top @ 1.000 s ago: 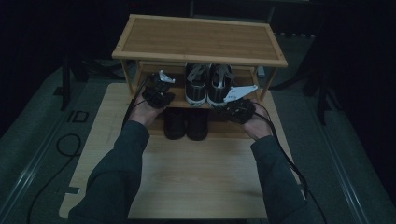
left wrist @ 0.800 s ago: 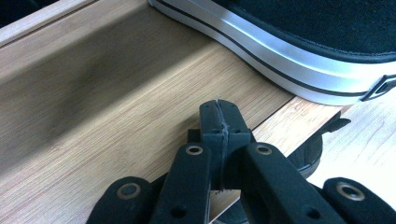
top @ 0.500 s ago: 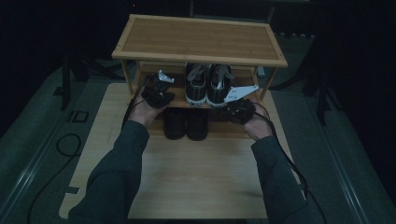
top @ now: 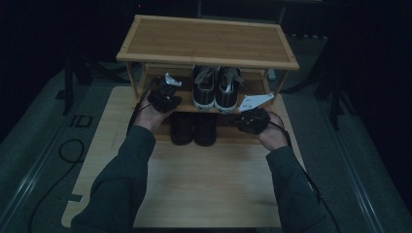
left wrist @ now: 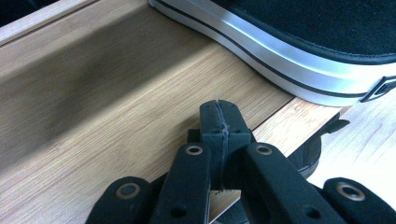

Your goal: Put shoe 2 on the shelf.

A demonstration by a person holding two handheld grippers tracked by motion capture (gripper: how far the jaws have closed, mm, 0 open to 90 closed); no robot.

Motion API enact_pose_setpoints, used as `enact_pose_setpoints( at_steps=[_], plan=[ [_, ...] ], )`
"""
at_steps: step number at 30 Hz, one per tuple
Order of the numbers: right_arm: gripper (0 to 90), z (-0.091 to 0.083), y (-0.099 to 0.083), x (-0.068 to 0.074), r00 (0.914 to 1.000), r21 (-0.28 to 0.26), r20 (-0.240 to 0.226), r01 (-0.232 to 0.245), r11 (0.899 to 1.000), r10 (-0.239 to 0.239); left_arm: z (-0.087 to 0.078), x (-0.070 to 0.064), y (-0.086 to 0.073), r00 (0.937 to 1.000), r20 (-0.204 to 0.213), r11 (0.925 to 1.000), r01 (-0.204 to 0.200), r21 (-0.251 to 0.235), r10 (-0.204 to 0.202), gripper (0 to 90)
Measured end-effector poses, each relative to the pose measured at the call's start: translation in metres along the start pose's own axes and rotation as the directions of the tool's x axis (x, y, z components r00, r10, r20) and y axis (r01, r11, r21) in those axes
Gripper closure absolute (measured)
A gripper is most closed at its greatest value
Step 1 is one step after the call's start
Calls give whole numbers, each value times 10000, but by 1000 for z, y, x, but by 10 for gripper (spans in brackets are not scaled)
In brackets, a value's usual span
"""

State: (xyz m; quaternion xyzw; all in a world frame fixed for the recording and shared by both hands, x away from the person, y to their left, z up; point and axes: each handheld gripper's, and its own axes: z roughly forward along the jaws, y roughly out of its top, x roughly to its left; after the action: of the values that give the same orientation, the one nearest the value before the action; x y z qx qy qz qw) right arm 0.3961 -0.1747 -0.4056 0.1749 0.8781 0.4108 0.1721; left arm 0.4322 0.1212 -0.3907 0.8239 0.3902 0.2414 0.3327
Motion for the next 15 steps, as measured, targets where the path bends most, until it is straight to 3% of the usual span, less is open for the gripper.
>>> enact_pose_setpoints(
  at_steps=[15],
  plan=[
    [877, -5, -25, -1, 9982, -100, 9, -591, 9982, 591, 0, 0, 0, 10000, -19, 10000, 64, -11, -64, 900]
  ],
)
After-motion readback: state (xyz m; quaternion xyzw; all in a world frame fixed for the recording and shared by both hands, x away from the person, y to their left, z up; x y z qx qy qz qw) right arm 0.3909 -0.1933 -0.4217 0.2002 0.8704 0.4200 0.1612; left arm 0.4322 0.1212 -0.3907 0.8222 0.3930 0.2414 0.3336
